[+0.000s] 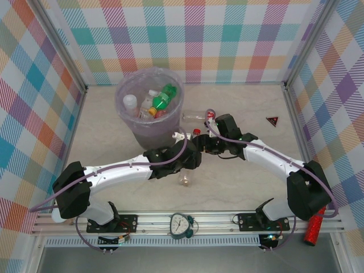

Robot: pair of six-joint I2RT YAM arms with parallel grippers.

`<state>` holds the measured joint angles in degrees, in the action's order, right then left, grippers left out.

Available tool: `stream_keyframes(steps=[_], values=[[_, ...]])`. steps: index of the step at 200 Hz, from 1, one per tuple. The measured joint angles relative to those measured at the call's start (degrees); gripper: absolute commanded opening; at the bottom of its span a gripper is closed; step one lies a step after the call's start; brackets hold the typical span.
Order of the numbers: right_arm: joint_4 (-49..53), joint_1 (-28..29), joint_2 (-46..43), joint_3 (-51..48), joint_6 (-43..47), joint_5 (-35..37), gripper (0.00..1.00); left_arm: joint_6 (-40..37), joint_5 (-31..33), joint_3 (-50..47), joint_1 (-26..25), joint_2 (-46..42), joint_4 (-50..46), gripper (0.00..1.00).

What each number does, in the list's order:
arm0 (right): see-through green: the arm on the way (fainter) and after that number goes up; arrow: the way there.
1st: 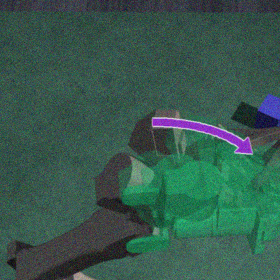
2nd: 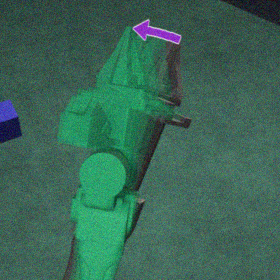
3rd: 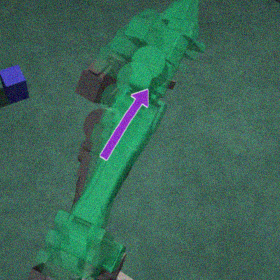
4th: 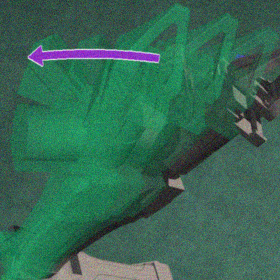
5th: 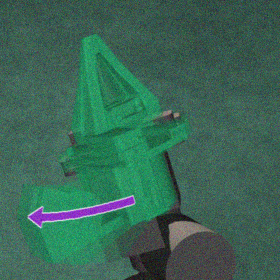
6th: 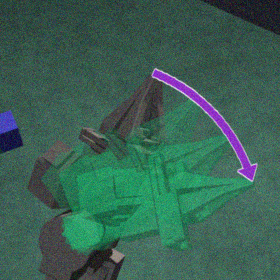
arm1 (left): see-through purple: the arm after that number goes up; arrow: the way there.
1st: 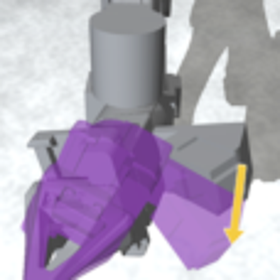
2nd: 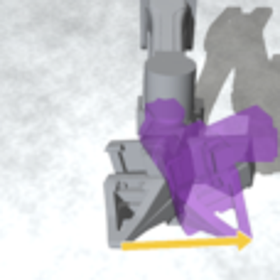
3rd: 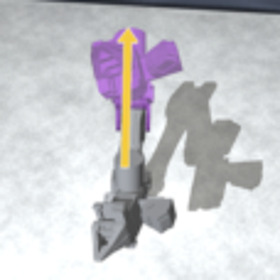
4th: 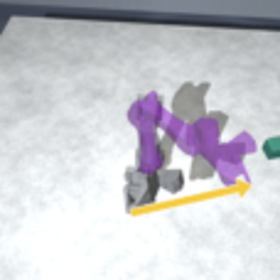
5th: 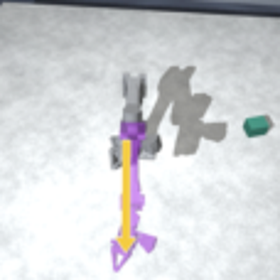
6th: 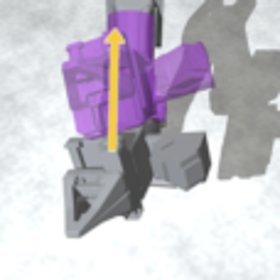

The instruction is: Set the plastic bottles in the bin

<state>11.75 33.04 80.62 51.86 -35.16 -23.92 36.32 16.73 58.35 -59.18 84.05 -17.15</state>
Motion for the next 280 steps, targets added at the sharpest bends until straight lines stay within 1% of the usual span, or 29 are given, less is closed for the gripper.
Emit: stream_keyframes(steps=[14, 22, 40, 60, 79, 95, 135, 152, 169, 196, 226, 255, 280], values=[[0.02, 0.00, 0.00, 0.07, 0.02, 0.00, 0.56, -0.04, 0.02, 0.00, 0.00, 0.00, -0.02, 0.56], [0.20, 0.00, 0.00, 0.22, 0.02, 0.00, 0.59, -0.09, 0.02, 0.00, 0.00, 0.00, 0.00, 0.55], [1.81, 0.00, 0.00, 1.36, 0.39, 0.37, 0.73, -0.15, -0.02, 0.11, 0.00, 0.00, 0.04, 0.53], [4.90, -0.02, -0.35, 3.61, 1.70, 2.91, 0.80, -0.17, 0.28, 0.33, 0.07, 0.00, 0.17, 0.53], [7.21, -0.74, -2.40, 4.92, 2.67, 5.18, 0.81, -0.22, 0.50, 0.33, 0.17, 0.00, -0.37, 0.53], [9.01, -2.62, -5.05, 5.14, 3.10, 6.69, 0.82, -0.50, 0.50, 0.33, 0.22, 0.00, -0.61, 0.53], [12.50, -10.14, -9.46, 5.38, 3.41, 8.74, 0.82, -1.49, 0.48, 0.74, 0.61, -0.11, -1.44, 0.53], [14.25, -13.31, -11.10, 5.38, 4.35, 9.62, 0.83, -2.71, 0.48, 3.91, 1.22, -0.11, -4.74, 0.53], [15.85, -16.26, -12.98, 5.31, 5.01, 10.40, 0.83, -4.55, 0.87, 10.43, 2.10, -0.11, -8.04, 0.53], [17.49, -17.92, -15.50, 4.66, 6.21, 10.93, 0.83, -8.57, 0.07, 23.19, 5.66, -0.11, -11.02, 0.53], [17.97, -18.43, -17.07, 1.77, 6.60, 10.84, 0.83, -12.83, -0.92, 34.91, 11.65, -0.11, -14.51, 0.54], [18.34, -18.84, -17.05, -0.15, 6.58, 10.60, 0.83, -15.45, -1.36, 40.13, 17.51, -0.66, -15.82, 0.53], [18.36, -18.84, -17.14, -0.24, 6.88, 10.40, 0.83, -19.17, -0.44, 40.63, 23.45, -1.70, -15.67, 0.49]])
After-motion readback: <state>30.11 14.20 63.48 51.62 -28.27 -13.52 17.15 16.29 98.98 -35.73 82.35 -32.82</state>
